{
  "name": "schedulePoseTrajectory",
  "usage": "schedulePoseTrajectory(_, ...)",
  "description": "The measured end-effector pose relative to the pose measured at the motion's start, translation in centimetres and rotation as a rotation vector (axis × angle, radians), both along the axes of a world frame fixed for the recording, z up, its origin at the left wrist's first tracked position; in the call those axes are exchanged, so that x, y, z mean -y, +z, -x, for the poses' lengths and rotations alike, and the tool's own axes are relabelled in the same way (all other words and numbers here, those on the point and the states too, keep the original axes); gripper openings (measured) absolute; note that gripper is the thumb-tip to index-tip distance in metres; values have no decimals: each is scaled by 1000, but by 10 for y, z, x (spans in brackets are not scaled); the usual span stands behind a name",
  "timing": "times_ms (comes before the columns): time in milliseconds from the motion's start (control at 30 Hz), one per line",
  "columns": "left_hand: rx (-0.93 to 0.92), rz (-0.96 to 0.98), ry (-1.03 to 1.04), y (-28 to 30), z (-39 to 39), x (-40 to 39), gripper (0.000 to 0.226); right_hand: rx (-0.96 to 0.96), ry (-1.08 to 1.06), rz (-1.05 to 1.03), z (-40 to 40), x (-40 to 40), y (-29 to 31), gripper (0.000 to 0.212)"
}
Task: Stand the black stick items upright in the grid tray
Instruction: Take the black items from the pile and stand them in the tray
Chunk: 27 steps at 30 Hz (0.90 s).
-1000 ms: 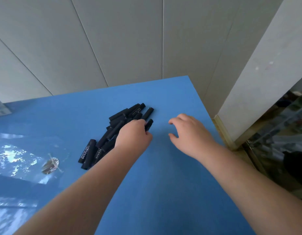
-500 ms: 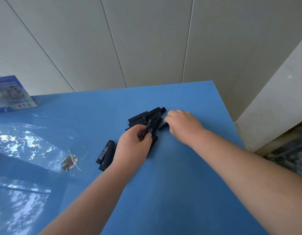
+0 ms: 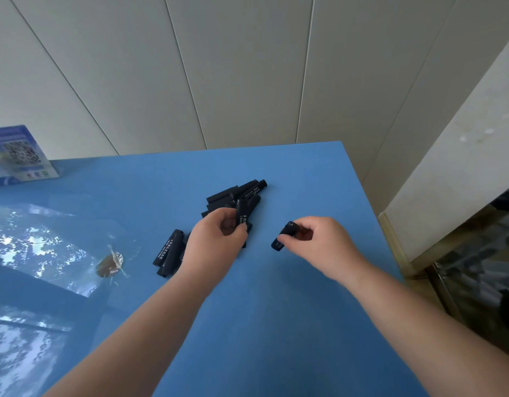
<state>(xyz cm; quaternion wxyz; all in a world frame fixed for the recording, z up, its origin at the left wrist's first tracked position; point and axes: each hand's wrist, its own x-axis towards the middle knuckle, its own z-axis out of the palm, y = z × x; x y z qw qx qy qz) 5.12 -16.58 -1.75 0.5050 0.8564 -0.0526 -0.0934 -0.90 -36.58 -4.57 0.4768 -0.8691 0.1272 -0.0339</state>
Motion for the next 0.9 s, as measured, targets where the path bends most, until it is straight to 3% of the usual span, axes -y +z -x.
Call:
schedulePoseTrajectory(100,-130,155,5,2,7,-3,14,51,-60,-189,11,-3,3,35)
schedulePoseTrajectory(200,-198,250,-27,3,14,-9,13,74,-66,-254,15,-9,5,26)
schedulePoseTrajectory(267,-217,266,-34,3,18,-16,14,85,-45,-245,14,-16,6,25)
schedulePoseTrajectory(400,-261,284,31,5,24,-40,21,127,7,-173,7,-38,9,48)
schedulePoseTrajectory(700,-194,343,195,4,41,-145,12,-1,184,-255,-11,-141,18,35)
schedulePoseTrajectory(900,-187,454,361,2,56,-241,14,21,297,-303,-8,-238,33,31)
